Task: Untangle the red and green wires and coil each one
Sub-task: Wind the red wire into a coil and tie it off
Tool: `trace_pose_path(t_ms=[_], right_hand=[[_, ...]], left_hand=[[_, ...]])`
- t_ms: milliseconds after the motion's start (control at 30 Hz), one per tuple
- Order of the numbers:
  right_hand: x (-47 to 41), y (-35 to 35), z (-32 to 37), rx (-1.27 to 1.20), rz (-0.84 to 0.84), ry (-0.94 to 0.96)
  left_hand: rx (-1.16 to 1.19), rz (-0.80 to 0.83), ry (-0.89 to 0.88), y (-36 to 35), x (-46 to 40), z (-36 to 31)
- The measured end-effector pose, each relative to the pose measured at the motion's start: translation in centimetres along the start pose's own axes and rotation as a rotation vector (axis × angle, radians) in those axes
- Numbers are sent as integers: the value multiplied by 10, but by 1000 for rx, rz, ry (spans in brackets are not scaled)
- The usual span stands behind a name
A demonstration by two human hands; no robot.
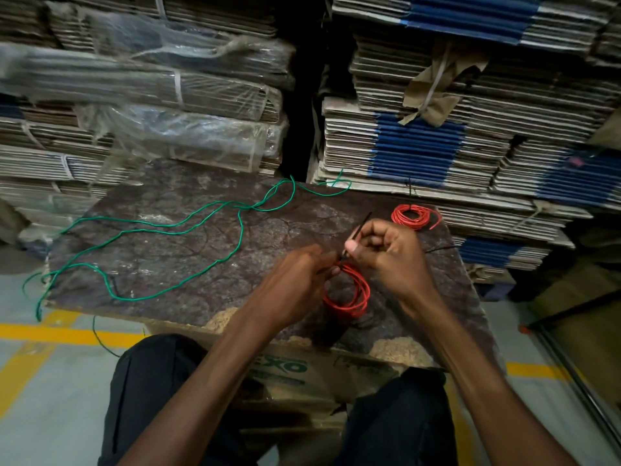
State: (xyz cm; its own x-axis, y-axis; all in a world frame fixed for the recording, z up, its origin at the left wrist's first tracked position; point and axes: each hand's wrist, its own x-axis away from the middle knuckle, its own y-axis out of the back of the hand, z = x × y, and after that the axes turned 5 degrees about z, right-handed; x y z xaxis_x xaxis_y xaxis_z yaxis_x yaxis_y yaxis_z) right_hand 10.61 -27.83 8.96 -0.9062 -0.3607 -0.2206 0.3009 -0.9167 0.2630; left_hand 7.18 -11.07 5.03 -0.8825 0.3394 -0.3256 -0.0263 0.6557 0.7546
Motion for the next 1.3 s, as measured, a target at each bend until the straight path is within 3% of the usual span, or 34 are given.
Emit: trace_pose_path(t_ms=[233,500,700,867,1133,1300], right_hand=[[-10,2,8,-41,-103,26],[0,-15,11,-31,-109,122],[-13,-2,11,-121,-185,69],[-19,1,-1,11,-154,3],[-5,-11,-4,14,-164,74],[-20,0,-6,21,-195,26]], left_hand=[[-7,-72,11,7,-3,-8],[-122,-157,148,12,-6,-12],[-46,-94,55,11,-6,-11],[-100,-29,93,-1,-5,-4],[-256,-97,181,-8,-4,0],[-229,-124,107,-5,-5,-7]])
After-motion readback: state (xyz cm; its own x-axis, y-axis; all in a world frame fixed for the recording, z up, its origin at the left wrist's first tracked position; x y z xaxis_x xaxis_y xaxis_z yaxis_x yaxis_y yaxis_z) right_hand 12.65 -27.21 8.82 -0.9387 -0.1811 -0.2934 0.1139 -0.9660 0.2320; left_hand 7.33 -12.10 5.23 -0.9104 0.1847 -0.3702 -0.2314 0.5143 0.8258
